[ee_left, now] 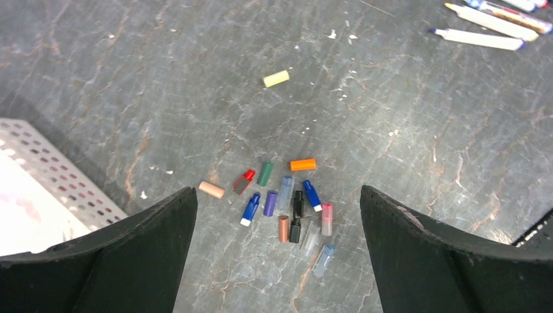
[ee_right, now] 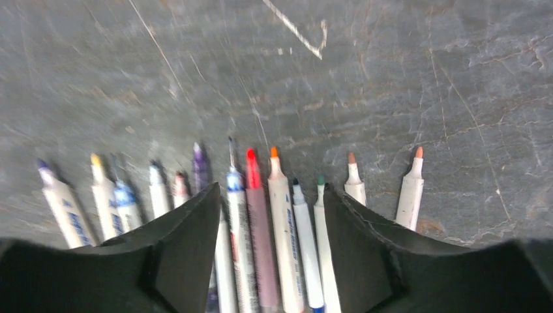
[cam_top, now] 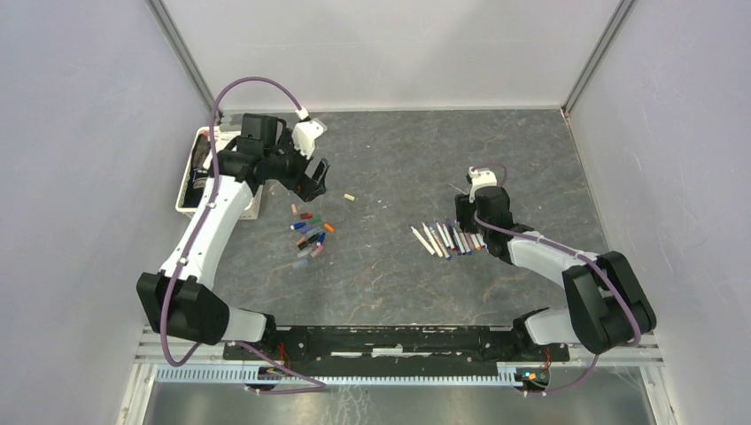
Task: Open the pen caps
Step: Place the pen at the center of the board, then reset both arms
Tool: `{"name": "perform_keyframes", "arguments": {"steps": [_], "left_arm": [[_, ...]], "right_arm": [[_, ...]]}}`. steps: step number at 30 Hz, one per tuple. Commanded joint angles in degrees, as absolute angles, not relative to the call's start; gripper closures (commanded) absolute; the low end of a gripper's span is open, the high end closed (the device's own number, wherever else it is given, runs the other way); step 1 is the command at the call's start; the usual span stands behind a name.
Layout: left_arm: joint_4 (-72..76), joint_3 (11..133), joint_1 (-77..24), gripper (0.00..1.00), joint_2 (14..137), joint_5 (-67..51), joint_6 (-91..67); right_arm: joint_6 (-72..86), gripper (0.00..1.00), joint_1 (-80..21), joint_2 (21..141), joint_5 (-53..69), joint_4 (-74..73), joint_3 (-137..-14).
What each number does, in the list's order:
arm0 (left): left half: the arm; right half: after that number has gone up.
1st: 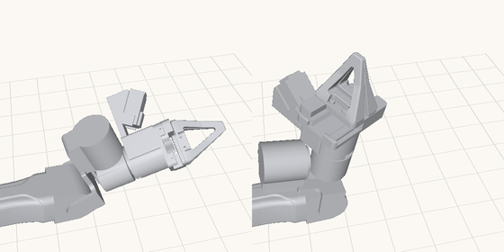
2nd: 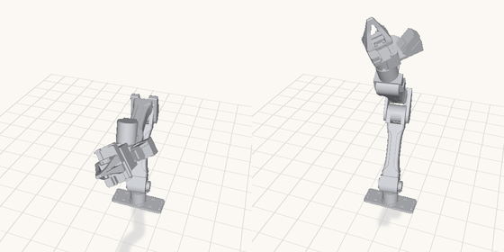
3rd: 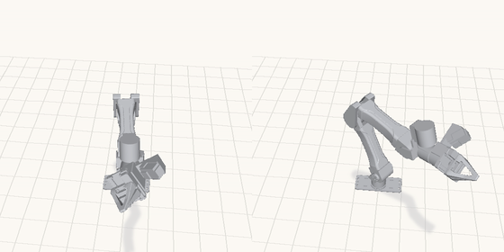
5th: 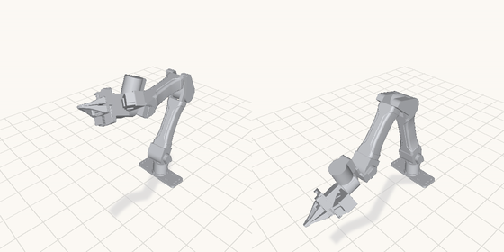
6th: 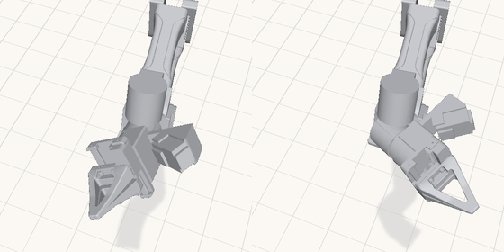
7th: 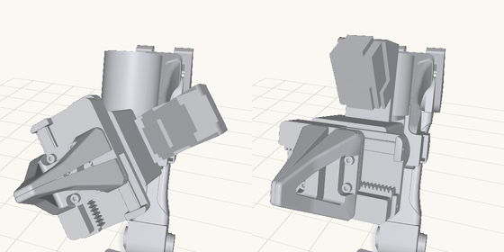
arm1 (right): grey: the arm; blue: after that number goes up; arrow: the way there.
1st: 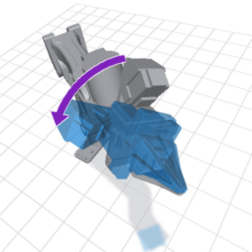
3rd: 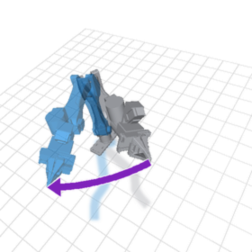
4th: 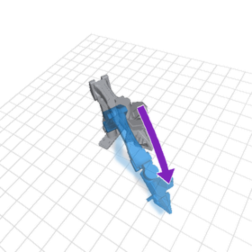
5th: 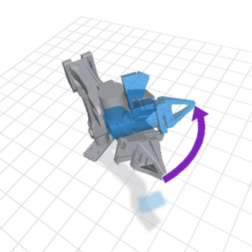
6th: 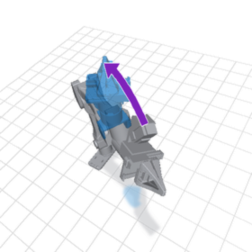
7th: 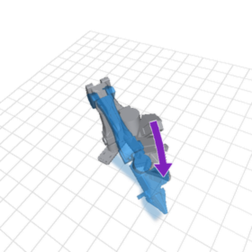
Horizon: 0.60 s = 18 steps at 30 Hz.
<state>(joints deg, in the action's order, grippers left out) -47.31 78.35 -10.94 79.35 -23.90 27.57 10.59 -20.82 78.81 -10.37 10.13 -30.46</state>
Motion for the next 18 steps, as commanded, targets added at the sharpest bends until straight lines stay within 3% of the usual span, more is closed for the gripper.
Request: {"name": "perform_keyframes", "arguments": {"steps": [1,2,11,18], "left_arm": [[-40.22,77.95,-9.74,0.00,75.93,-13.44,19.35],[-38.10,77.21,-9.01,0.00,75.21,-10.70,18.05],[-18.61,62.35,1.36,0.00,76.14,-12.00,9.72],[7.59,42.56,4.35,0.00,76.27,-13.49,7.42]], "right_arm": [[11.38,0.13,-20.52,73.36,-12.09,6.93,-36.74],[11.48,0.03,-20.43,72.66,-14.43,5.81,-37.67],[16.71,0.02,-11.89,68.75,-35.58,3.17,-34.40],[8.24,0.02,-11.04,66.83,-48.42,25.64,-18.54]]}}
